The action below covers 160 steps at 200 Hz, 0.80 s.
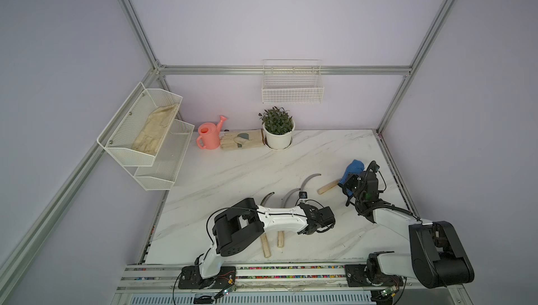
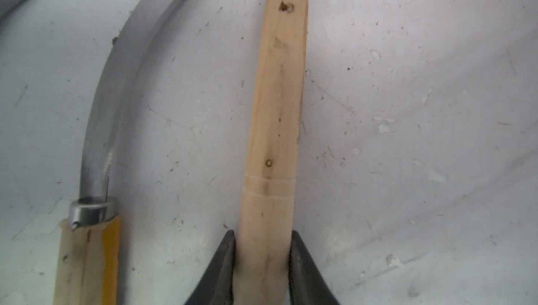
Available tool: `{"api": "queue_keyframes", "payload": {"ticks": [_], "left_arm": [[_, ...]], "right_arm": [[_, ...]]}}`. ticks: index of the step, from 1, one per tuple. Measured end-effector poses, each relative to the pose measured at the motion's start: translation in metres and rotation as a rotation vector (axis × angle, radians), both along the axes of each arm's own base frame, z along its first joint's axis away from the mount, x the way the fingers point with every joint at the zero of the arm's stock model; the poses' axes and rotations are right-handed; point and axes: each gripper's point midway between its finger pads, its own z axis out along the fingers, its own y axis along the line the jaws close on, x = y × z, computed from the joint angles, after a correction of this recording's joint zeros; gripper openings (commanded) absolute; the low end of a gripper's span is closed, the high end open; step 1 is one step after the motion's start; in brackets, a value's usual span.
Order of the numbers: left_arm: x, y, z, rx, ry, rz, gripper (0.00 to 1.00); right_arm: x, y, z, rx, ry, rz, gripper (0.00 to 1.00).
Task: Wipe small sickles with rags
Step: Pick up the small sickle from the center of the board.
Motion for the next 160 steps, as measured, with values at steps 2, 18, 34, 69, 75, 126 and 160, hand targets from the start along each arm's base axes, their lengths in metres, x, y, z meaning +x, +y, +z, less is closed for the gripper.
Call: {"api": "queue_keyframes", "payload": {"ticks": [2,18,34,69,75,126,160], "left_arm": [[0.0,0.0,0.0,-0.002,-0.001,0.0,0.26],[0.0,0.0,0.0,-0.009,-0.004,-0.001,0.23],[0.0,0.001,0.001,-0.021,-0.01,0.002,0.19],[-0.001,0.003,0.002,-0.036,-0.018,0.0,0.08],[-0.001,0.004,0.002,-0.036,-0.018,-0.001,0.06],[0.0,0.015,0.022,-0.014,-0.054,-0.061,0.0],[0.024,0.023,0.074,-0.098,-0.164,-0.119,0.0]], "right_arm": [[0.0,0.0,0.0,0.0,0.0,0.0,0.0],[0.0,0.0,0.0,0.0,0.0,0.0,0.0],[0.0,0.0,0.0,0.0,0.0,0.0,0.0],[0.0,0.0,0.0,0.0,0.0,0.0,0.0],[0.0,0.0,0.0,0.0,0.0,0.001,0.0],[0.001,0.004,-0.001,0.005,0.003,0.022,0.0],[0.008,0.018,0.018,0.017,-0.018,0.094,0.0]]}}
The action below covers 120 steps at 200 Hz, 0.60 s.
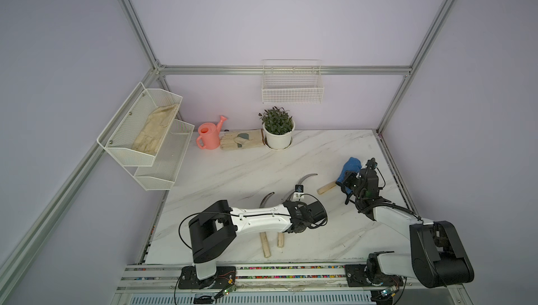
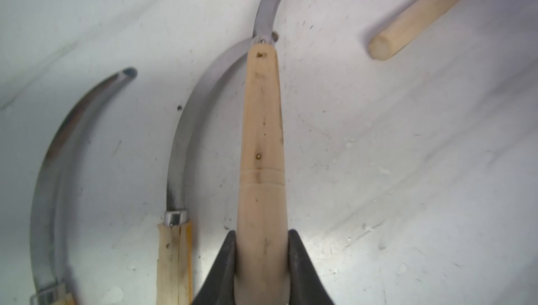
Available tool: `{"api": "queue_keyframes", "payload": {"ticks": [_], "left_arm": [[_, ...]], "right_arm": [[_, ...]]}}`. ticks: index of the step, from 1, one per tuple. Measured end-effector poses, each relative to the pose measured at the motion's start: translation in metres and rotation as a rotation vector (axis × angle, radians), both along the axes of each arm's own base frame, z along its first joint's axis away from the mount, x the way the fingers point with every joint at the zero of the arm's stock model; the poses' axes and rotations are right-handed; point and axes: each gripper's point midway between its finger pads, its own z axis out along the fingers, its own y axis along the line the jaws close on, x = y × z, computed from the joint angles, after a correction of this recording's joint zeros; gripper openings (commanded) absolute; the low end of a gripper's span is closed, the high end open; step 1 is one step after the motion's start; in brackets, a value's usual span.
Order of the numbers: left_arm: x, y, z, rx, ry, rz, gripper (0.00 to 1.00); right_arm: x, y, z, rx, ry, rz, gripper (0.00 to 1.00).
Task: Wipe small sickles with rags
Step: Pick up the small sickle from the center of the board, then wipe the small sickle.
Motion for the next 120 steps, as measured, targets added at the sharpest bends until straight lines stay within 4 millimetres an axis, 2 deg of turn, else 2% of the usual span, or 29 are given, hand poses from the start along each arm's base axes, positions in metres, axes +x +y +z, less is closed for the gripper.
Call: {"api": "queue_keyframes", "payload": {"ticks": [14,37,61,91,120], "left_arm": [[0.016,0.006,0.017,-0.061,-0.03,-0.041,0.0],[0.044,0.023,0.04,-0.111,-0.12,-0.082,0.0],[0.054,0.028,0.059,-0.086,-0.229,-0.139,0.0],[0.058,0.019,0.071,-0.042,-0.347,-0.257,0.0],[0.061,0.012,0.072,0.018,-0.447,-0.372,0.0]], "right_arm": [[-0.002,0.01,0.018,0.0,-0.03,0.036,0.0],[-0.007,0.041,0.062,-0.011,-0.108,0.122,0.0],[-0.015,0.073,0.105,-0.014,-0.187,0.211,0.0],[-0.035,0.084,0.13,-0.01,-0.225,0.259,0.0],[-0.055,0.096,0.142,0.0,-0.234,0.317,0.0]]}}
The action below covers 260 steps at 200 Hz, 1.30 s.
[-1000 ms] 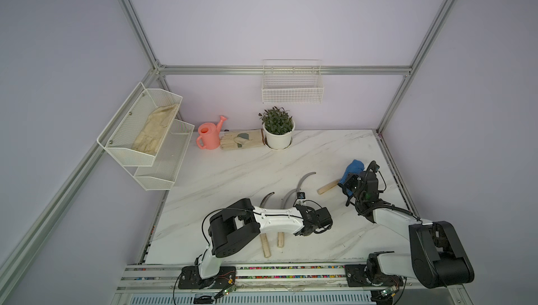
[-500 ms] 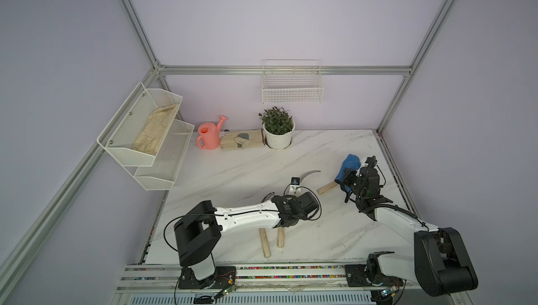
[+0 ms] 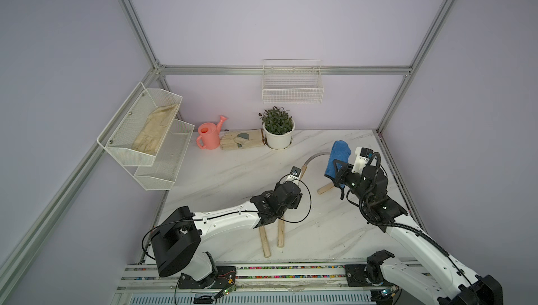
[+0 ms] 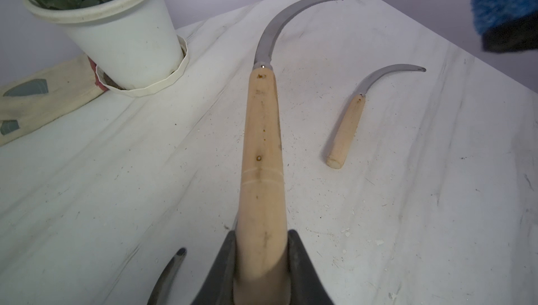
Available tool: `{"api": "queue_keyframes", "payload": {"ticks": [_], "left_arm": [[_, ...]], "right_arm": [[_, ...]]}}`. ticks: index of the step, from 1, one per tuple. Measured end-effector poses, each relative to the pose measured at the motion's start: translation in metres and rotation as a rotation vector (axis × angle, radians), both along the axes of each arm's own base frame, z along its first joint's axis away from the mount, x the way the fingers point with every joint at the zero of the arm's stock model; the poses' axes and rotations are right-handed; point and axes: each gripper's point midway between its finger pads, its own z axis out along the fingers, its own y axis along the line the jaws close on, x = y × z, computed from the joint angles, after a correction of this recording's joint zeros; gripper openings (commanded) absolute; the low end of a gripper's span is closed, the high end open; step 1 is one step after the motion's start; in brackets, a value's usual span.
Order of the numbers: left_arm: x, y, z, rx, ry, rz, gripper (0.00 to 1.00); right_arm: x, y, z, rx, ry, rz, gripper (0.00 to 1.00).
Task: Wipe small sickles with rags
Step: Wipe the small sickle.
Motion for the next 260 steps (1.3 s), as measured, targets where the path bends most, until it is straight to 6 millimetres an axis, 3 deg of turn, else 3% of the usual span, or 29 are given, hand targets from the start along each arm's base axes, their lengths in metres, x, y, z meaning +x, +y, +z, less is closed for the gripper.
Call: {"api": "queue_keyframes", "payload": {"ticks": [36,88,117,163,204,260], "left_arm": [[0.0,-0.008,0.003,0.003,-0.128,-0.104,0.0],[0.004,-0.002,0.004,0.008,-0.233,-0.165,0.0],[0.008,-0.004,-0.009,0.056,-0.232,-0.166,0.0],[-0.011,-0.006,-0.01,0.025,-0.283,-0.277,0.0],[-0.036,0.007,0.013,-0.06,-0.37,-0.369,0.0],[-0.022,0.036,0.026,-0.218,-0.345,-0.362,0.0]], "right_arm": [[-0.014,0.013,-0.004,-0.012,0.031,0.054,0.0],[-0.021,0.037,-0.028,-0.067,0.109,0.112,0.0],[-0.023,0.054,-0.044,-0.14,0.155,0.124,0.0],[-0.019,0.071,-0.062,-0.22,0.193,0.121,0.0],[-0.011,0.075,-0.081,-0.273,0.233,0.108,0.0],[-0.008,0.078,-0.085,-0.277,0.232,0.108,0.0]]}}
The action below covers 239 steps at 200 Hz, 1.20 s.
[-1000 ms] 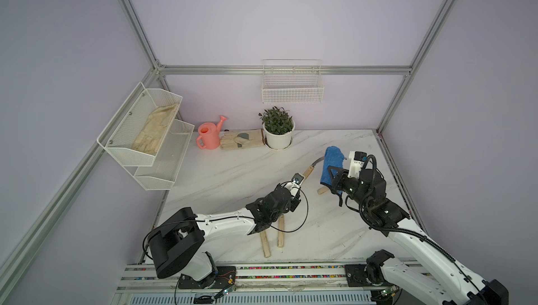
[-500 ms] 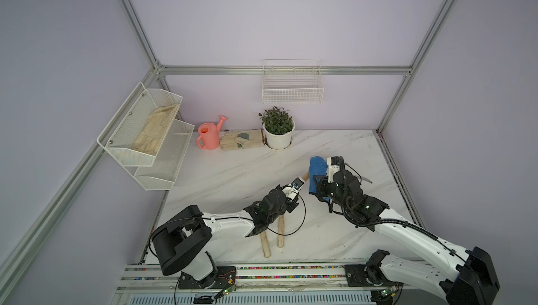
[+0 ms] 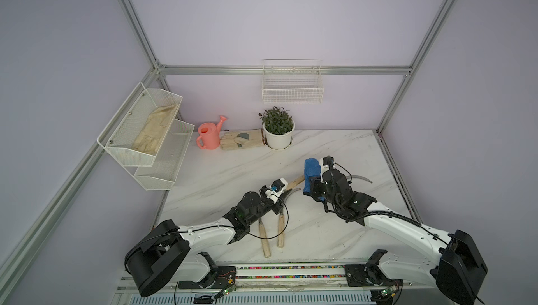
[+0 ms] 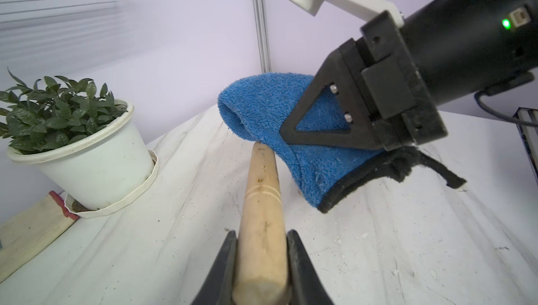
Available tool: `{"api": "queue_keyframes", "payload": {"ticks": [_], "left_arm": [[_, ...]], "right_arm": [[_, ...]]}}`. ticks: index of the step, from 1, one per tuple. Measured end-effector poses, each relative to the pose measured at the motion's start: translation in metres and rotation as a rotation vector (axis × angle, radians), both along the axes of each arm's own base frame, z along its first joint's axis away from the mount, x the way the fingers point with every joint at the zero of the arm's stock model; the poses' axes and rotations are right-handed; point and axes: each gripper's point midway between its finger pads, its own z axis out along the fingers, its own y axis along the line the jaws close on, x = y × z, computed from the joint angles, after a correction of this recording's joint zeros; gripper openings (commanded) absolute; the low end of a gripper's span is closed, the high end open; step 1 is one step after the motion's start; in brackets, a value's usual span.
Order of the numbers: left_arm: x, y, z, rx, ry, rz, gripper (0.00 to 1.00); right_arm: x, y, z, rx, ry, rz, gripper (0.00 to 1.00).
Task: Wipe small sickles with rags
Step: Wipe the small sickle.
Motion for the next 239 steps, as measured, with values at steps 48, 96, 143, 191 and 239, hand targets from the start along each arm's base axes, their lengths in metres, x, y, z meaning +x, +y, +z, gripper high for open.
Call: {"api": "queue_keyframes", "payload": {"ticks": [48,96,143,191,239], "left_arm": [[0.006,0.001,-0.005,-0.038,0.035,-0.065,0.0],[0.005,0.004,-0.013,-0.082,0.048,-0.112,0.0],[0.003,-0.001,-0.026,-0.112,0.099,-0.188,0.0],[-0.002,-0.002,-0.027,-0.13,0.134,-0.236,0.0],[-0.005,0.001,-0.027,-0.111,0.161,-0.228,0.0]], "right_arm": [[0.001,0.02,0.006,0.022,0.001,0.059,0.0],[-0.008,0.066,0.011,0.035,-0.003,0.189,0.0],[-0.034,0.114,0.024,0.067,-0.027,0.353,0.0],[-0.036,0.116,0.023,0.069,-0.035,0.349,0.0],[-0.012,0.083,0.004,0.067,-0.01,0.24,0.0]]}}
